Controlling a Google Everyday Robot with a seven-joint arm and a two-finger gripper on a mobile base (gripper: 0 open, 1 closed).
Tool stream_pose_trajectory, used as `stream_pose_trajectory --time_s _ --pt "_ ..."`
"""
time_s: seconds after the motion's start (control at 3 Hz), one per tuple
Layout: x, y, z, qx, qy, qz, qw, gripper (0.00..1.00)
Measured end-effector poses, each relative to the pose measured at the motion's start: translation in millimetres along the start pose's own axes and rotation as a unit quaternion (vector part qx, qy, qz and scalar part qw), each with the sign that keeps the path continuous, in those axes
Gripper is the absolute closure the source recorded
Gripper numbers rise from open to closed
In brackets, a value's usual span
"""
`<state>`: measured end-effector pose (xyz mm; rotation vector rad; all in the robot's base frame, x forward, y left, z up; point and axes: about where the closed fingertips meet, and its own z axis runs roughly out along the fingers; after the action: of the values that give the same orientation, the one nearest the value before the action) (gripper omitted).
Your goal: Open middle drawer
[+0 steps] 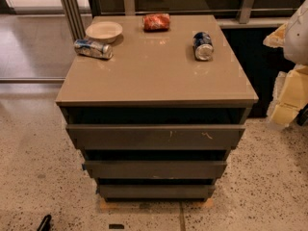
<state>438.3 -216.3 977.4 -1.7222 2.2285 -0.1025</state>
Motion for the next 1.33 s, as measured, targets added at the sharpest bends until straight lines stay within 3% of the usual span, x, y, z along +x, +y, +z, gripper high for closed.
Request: stream_pose_trajectory --time_s 0.67,1.0,1.33 --pt "4.2 3.1 5.4 0.005 -0.011 0.015 0.9998 0.0" --pt "18.5 23.1 31.1 0.005 -0.039 0.081 0.9959 0.0" --pt "38.8 46.7 90.0 -0.003 -0.057 0.162 0.9851 0.0"
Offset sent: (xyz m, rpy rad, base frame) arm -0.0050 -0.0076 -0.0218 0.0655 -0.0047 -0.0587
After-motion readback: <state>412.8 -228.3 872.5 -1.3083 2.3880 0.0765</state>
